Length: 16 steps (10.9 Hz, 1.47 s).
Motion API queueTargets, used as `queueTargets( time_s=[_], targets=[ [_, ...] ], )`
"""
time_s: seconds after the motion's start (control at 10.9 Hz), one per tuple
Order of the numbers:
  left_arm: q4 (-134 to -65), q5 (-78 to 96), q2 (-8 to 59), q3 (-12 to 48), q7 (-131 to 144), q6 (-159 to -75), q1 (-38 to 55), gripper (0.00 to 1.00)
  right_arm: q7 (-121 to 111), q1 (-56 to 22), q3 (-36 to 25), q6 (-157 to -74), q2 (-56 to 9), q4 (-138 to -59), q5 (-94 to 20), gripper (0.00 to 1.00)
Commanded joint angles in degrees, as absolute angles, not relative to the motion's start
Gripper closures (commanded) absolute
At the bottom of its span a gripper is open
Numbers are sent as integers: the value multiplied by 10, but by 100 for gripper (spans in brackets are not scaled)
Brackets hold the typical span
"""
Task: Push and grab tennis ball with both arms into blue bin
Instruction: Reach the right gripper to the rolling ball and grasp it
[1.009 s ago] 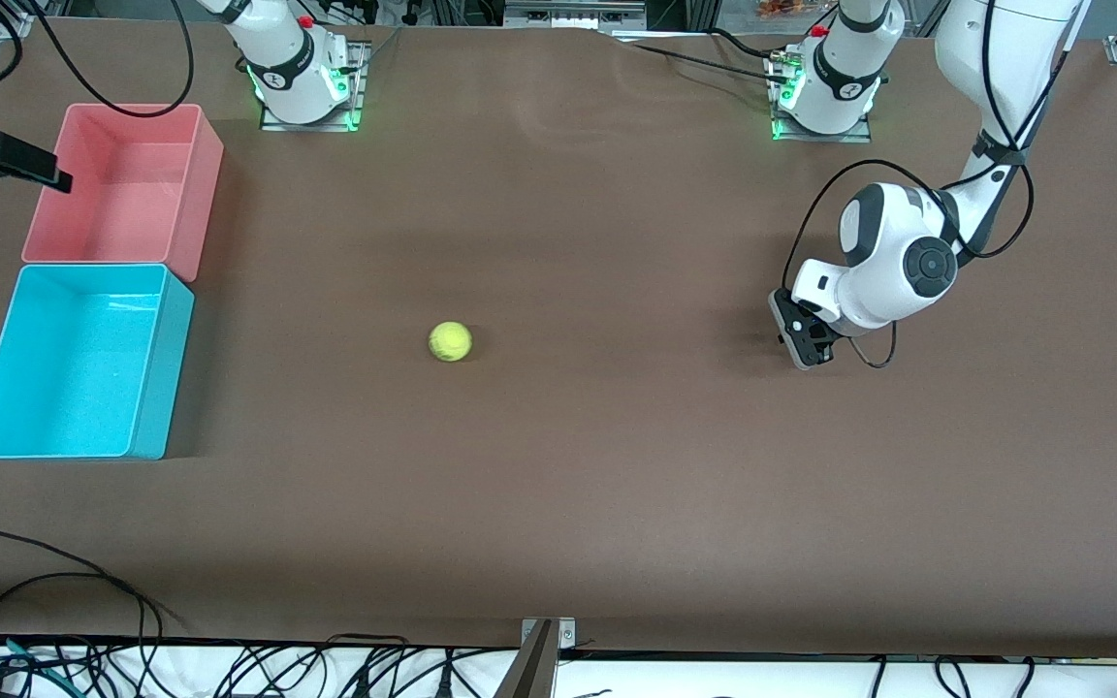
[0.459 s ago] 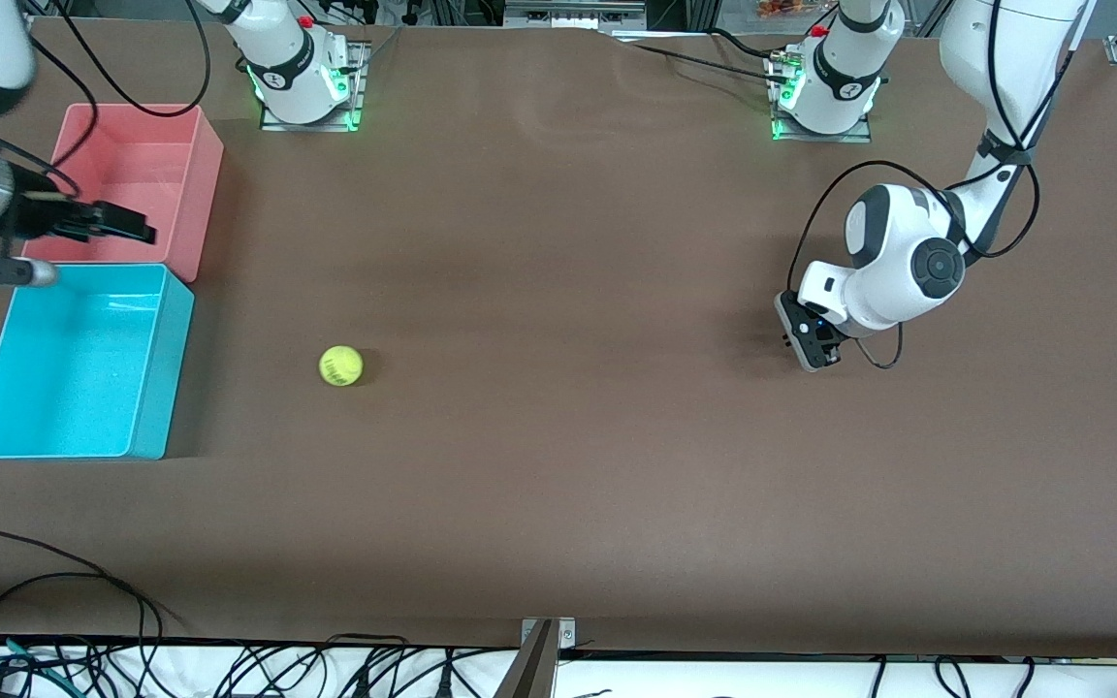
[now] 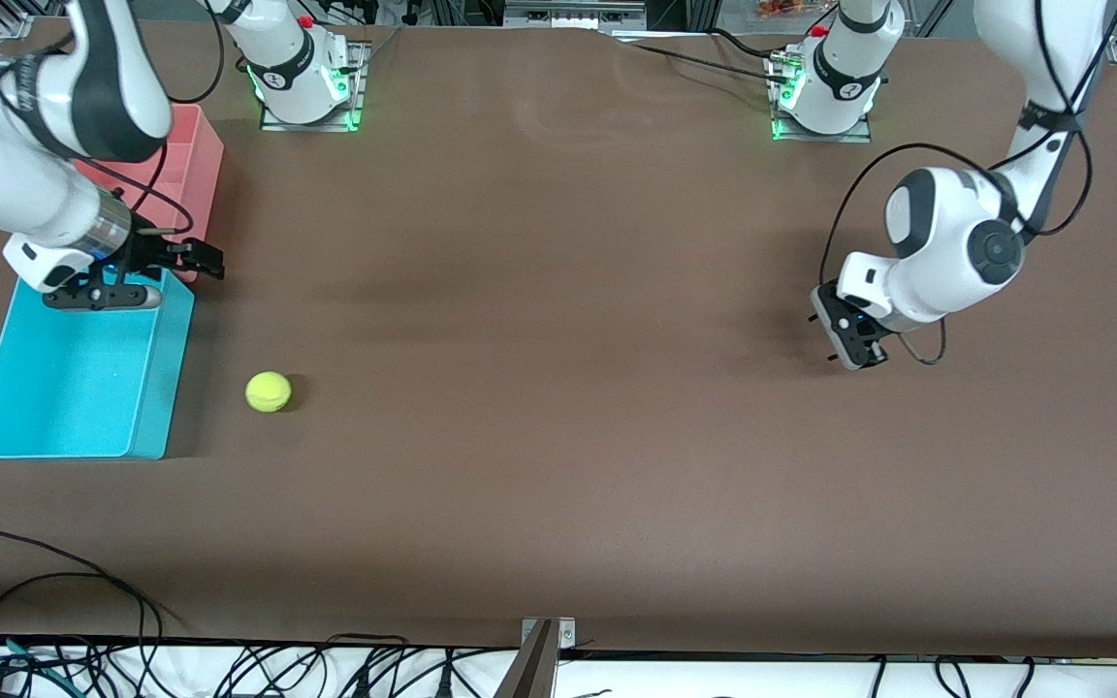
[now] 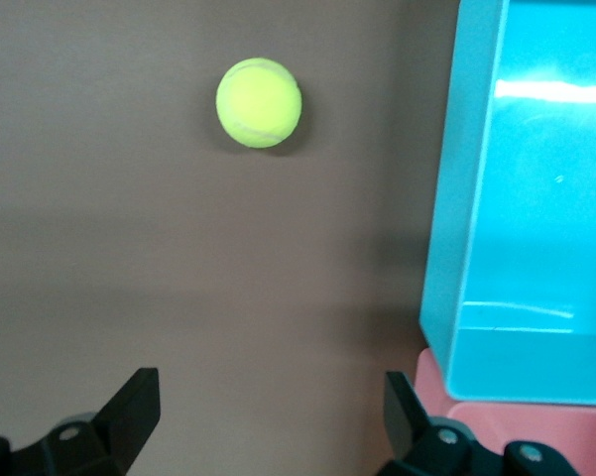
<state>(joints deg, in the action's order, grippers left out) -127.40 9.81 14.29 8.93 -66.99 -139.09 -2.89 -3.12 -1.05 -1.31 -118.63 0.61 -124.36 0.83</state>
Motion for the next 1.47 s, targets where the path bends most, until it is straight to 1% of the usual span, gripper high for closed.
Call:
queueTargets(
  time_s=[0.0,0.18,0.28,0.46,0.64,0.92,1.01,1.19,1.38],
  targets=[
    [-1307,98,80,74,-689,-1375,-31,0,-45,-25,-11,-1218,-35,-1215,61,0],
    [-1314,98,59,68,-688,-1375,-40,0,-71,-21,-13,-1211,-69,-1169,66,0],
    [-1314,98,58,68,-688,-1375,-40,0,-103,-25,-12,-1203,-125,-1126,69,0],
    [-1315,98,48,68,-688,-1375,-40,0,-117,-29,-14,-1203,-175,-1087,131,0],
    [-1315,98,45,68,-689,-1374,-40,0,-124,-31,-14,-1207,-205,-1061,181,0],
    [-1315,98,42,68,-689,-1372,-46,0,-125,-42,-12,-1209,-269,-992,241,0],
    [-1315,98,42,68,-689,-1372,-47,0,-125,-49,-11,-1223,-285,-975,253,0],
    [-1314,98,42,68,-689,-1372,-47,0,-127,-60,-11,-1297,-316,-969,258,0],
    [-1313,98,42,68,-689,-1372,-50,0,-169,-54,-14,-1382,-347,-968,315,0]
  ],
)
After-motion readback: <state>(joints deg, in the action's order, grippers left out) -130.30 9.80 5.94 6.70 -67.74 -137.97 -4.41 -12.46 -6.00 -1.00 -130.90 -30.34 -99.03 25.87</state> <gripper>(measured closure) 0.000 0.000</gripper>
